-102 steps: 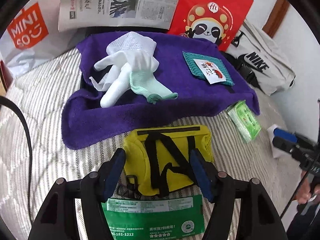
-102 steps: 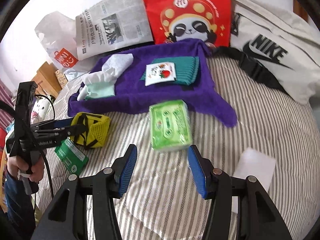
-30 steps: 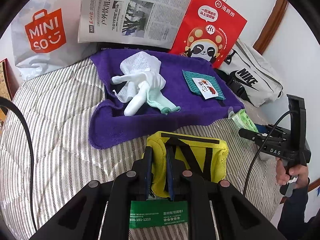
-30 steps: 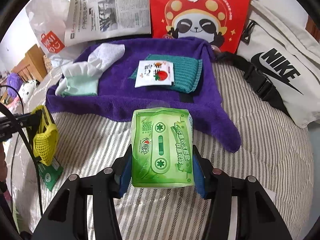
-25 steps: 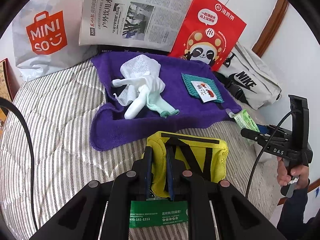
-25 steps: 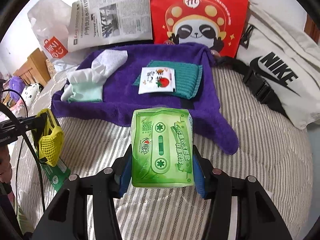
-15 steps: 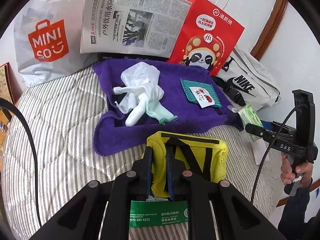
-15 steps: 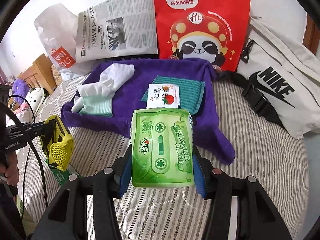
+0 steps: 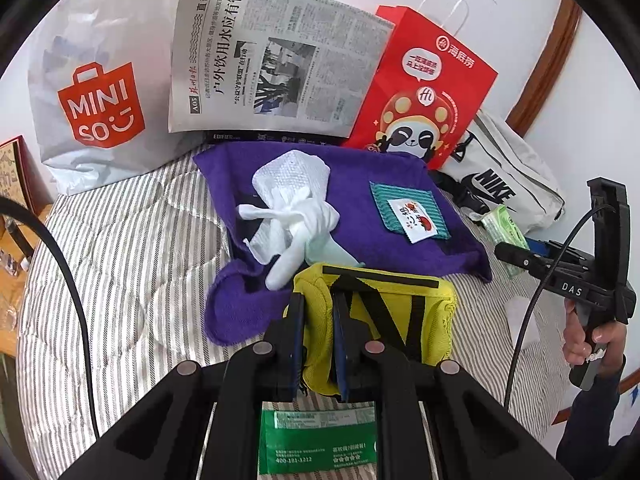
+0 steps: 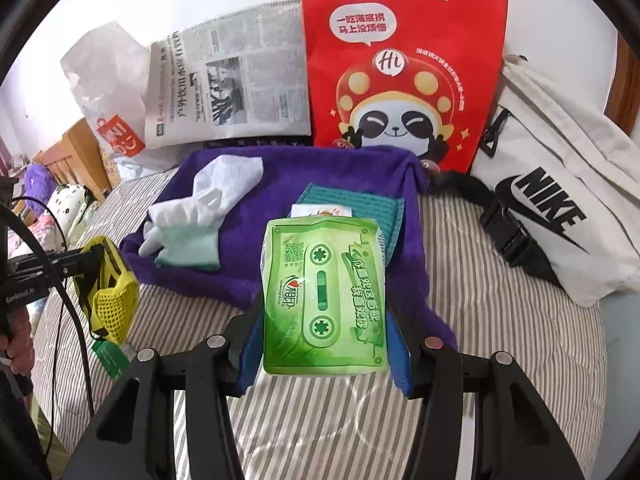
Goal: Organize soft objects
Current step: 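Lay the yellow bag on the glove while the right tool lays the green pack on the teal cloth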
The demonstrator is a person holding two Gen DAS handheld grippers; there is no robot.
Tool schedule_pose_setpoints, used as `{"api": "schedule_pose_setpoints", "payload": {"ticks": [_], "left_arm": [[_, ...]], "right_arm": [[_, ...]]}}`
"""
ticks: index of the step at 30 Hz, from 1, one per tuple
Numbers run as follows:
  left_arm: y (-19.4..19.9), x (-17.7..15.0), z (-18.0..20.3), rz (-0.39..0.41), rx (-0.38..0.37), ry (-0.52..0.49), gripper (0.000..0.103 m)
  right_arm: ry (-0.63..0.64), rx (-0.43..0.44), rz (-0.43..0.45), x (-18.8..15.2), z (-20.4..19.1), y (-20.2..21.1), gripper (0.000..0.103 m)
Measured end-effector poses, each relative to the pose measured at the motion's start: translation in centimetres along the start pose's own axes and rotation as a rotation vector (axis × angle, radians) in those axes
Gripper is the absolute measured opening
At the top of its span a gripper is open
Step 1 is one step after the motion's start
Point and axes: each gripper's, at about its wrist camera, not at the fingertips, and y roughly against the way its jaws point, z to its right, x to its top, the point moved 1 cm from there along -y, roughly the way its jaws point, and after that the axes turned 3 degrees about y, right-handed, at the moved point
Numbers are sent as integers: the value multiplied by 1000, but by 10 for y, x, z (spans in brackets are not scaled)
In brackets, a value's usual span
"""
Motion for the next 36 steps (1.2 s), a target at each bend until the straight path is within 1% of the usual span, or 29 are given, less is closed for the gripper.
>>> {"api": "schedule_pose_setpoints", "payload": {"ticks": [5,10,18,22,27,30,34,36], "left_arm": [[-2,11,0,5,3,-1,13],[-7,27,1,20,27,-5,13],[-28,54,4,9,26,-8,13],[-41,66,10,1,37,-25,13],[-57,82,11,-8,30,-10,13],[-70,90,9,-19,68,-17,13],[-87,95,1,-47,74,4,14],[-98,95,-1,-64,89,12,14]], "right_arm": [[-20,-9,8,12,8,-8,52],[-16,-19,15,24,12,-19,52],[-28,-36,10,38,23,-38,52],[-26,-33,-8,42,26,-51,52],[-29,-28,-26,49,28,-69,52],[-18,-27,-46,50,27,-81,52],[-3,-20,-76,49,25,-97,52],[0,-18,-92,47,25,-104,52]]}}
